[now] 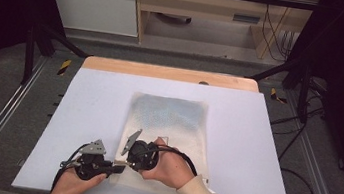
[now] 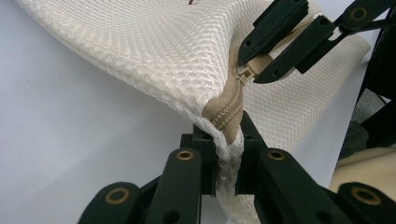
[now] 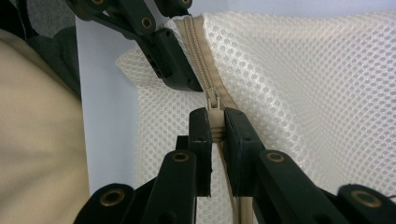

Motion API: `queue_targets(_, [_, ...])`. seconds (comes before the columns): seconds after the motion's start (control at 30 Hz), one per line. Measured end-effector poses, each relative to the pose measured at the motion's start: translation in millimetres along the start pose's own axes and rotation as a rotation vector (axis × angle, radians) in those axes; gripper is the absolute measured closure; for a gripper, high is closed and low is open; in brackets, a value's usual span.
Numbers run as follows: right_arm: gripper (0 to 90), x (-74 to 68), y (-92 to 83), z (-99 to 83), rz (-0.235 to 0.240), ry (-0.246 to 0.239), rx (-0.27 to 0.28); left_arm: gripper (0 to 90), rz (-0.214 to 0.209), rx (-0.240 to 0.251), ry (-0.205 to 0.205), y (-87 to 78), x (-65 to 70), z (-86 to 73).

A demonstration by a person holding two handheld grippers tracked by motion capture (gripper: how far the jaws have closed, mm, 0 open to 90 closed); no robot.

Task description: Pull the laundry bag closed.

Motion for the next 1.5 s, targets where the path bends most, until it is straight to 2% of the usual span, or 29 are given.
queue_targets(0.23, [82.2,1.5,-4.1,-10.9,-0.013,0.02,0.004,82.3,0.015,0.002,0.022,7.1,6.9,5.6])
queue_targets(0.67, [82.3,-2.7,-9.1,-22.5,-0.014,0.043,0.033,82.2,0.007,0.001,0.047,10.2,14.4,7.5])
queue_targets(0.93, [82.2,0.6,-9.0,-30.3,-0.017,0.06,0.027,82.1,0.012,0.001,0.044,10.6,13.8,7.5])
queue_targets(1.2, [82.3,-0.3,-8.7,-30.6,-0.018,0.071,0.029,82.0,0.013,-0.002,0.042,10.9,14.4,6.4])
queue_targets(1.5, [82.2,-0.2,-11.0,-32.5,-0.02,0.066,0.03,82.0,0.009,0.0,0.039,11.3,15.5,6.5])
Point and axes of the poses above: each handheld gripper's, and its own axes: y roughly forward along the jaws, z roughly out of its top, x roughly to its right, the point moved 6 cm from there along y, roughly forward along the jaws, and after that the axes turned 7 degrees about -x, right-handed, at the moved point
